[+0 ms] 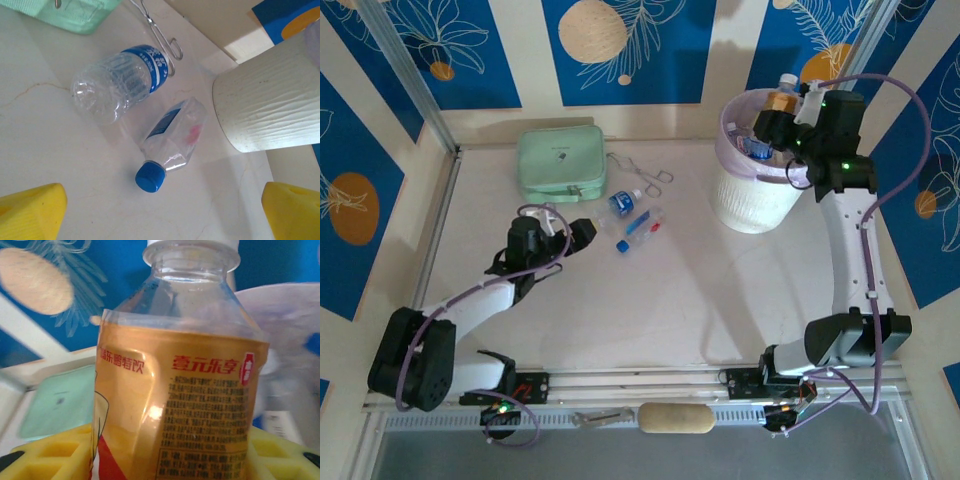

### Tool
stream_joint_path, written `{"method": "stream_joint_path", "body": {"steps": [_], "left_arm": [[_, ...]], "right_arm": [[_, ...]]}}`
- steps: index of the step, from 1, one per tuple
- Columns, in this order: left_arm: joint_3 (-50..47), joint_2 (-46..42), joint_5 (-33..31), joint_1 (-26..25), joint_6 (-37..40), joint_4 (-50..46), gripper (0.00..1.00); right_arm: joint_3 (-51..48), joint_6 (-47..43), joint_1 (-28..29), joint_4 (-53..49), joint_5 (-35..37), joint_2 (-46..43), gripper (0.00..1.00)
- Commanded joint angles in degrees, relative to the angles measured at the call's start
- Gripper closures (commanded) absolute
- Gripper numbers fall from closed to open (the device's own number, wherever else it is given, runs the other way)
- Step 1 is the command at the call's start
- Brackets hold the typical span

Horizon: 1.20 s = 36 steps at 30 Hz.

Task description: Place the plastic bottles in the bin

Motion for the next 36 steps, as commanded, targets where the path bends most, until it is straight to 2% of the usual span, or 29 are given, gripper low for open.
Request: {"method": "stream_joint_path", "body": {"steps": [1,6,16,18,25,31,36], "left_arm": [[1.77,1.32,2.58,-0.37,-0.21,2.08,0.0],[2.69,3.82,3.55,-1.2,-0.91,3.83,0.01],[4.19,5.14,5.62,-2.55,0.35,1.52,0.0],[4.1,4.84,5.45,-2.67,0.92,0.69,0.0],[4.91,4.62,5.16,-3.19,2.32,-1.16,0.01],[6.87,5.97,4.87,-4.83,4.23,-2.84,0.0],[9.97,8.36,4.48,-6.83,7.41,-5.84,0.01]], "right_arm": [[2.47,-3.73,-2.55,-2.86,9.59,1.66,0.48],[3.79,-3.46,-6.69,-3.51,8.65,5.61,0.48],[7.39,-2.12,-7.68,-5.52,6.61,13.18,0.44],[8.1,-1.85,-7.7,-6.24,6.09,14.09,0.4],[10.45,-0.8,-7.49,-6.64,6.18,12.97,0.01],[12.96,-1.47,-5.6,-6.09,6.8,8.48,0.01],[6.04,-0.12,-2.1,-1.65,2.82,1.13,0.01]]}}
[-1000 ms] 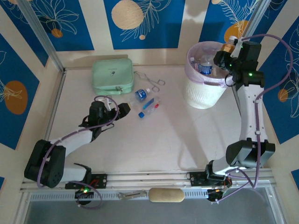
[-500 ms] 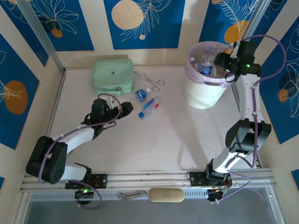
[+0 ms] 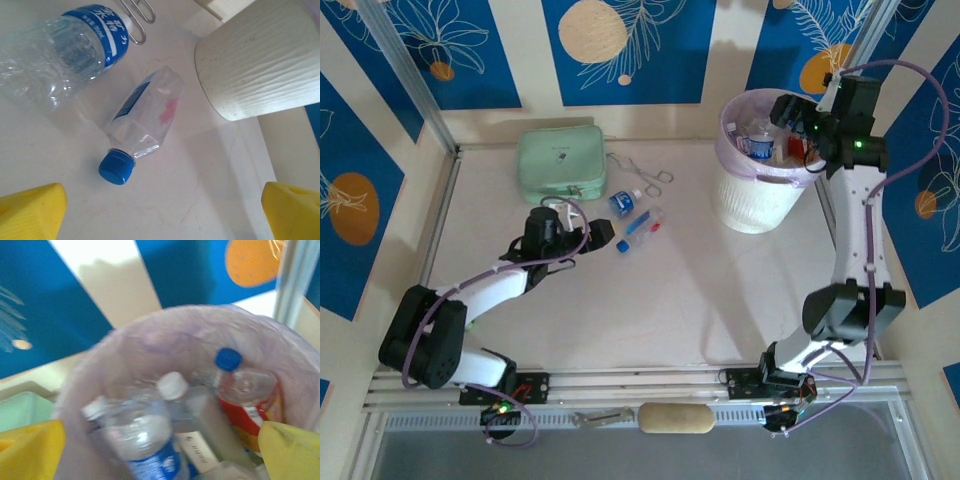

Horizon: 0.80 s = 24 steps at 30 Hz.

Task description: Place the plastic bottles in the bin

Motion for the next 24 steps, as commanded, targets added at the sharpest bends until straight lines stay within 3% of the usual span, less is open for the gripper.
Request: {"method": "stream_joint_path", "body": {"steps": [1,5,13,24], "left_arm": [[3.47,1.77,0.29,-1.66,4.32,-3.59,0.0],[7.57,4.84,-0.82,-3.24,7.85,-6.95,0.0],[19.74,13.72,-3.37,-6.55,18.73,-18.63,0.02],[39.47,27.65,-7.6,-7.3,35.32,-35.79,0.04]], "right_arm": [[-5.29,1.79,2.57,3.99,-5.07,-6.99,0.01],[-18.02,5.41,7.24,10.54,-10.18,-14.06,0.01],[-41.75,15.04,17.5,23.35,-11.54,-21.65,0.01],[-50.68,19.67,22.58,29.04,-8.96,-23.55,0.01]]}}
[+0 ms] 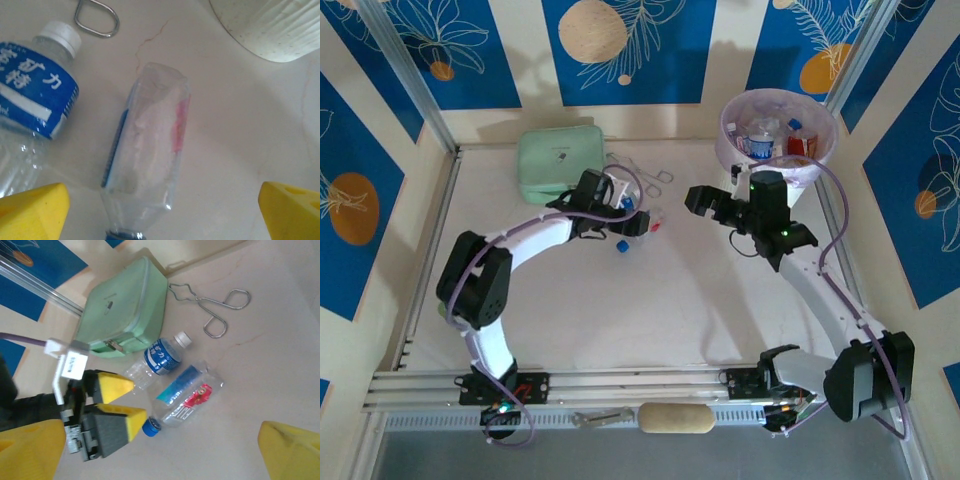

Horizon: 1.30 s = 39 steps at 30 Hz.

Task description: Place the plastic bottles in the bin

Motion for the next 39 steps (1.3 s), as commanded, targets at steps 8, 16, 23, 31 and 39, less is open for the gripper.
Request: {"method": "stream_joint_path", "body": {"steps": [8,16,23,31,39], "left_arm": [[12.86,11.39,-4.21,-1.3,9.88,-13.67,0.11],[16.98,16.79,-6.08,-2.83,11.48,-15.86,0.18],[17.46,18.01,-8.07,-3.97,12.09,-15.66,0.27],[15.93,17.53,-7.29,-4.55,11.84,-13.62,0.48],[8.54,8.79,-4.68,-4.62,7.4,-5.14,0.53]], "right_arm": [[-2.93,1.68,-0.04,3.4,2.88,-5.19,0.01],[-3.83,2.5,-0.59,3.4,2.66,-5.13,0.01],[-4.18,2.8,-1.11,3.05,3.06,-5.83,0.01],[-4.58,4.1,-1.7,2.74,2.58,-5.88,0.01],[-4.5,6.93,-1.96,2.98,0.72,-4.7,0.01]]}}
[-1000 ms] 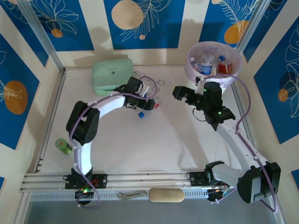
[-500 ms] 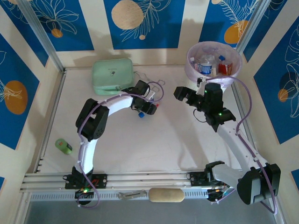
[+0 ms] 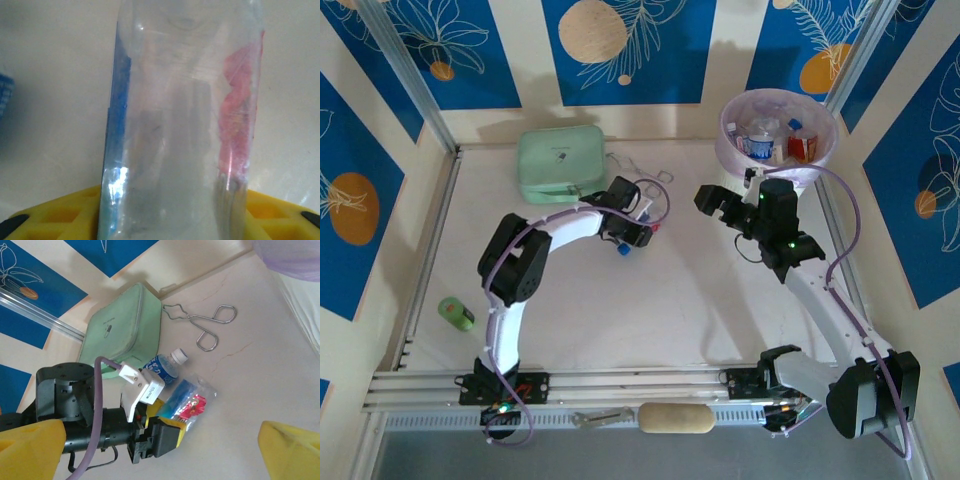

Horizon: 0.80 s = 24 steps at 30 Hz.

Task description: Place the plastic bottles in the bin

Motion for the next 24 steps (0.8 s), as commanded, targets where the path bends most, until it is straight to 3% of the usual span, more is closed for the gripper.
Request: {"method": "stream_joint_path", "body": {"steps": [1,13,18,24], "left_arm": [[-2.86,-6.93,2.41,-0.67,-3.29,5.28,0.53],[-21.1,-23.8,11.37,-0.92,-20.72,28.27,0.53],[-28.36,-28.13,10.29,-1.8,-25.2,35.93,0.53],[-31.96,-31.59,7.91,-2.76,-25.49,37.43,0.52]], "right_arm": [[-0.51,2.55,-0.35,0.75,-2.17,0.28,0.01],[3.14,8.04,5.36,8.31,-10.32,11.36,0.01],[6.28,8.73,8.34,10.48,-11.82,16.25,0.04],[9.08,9.36,11.27,10.75,-11.95,20.68,0.05]]}}
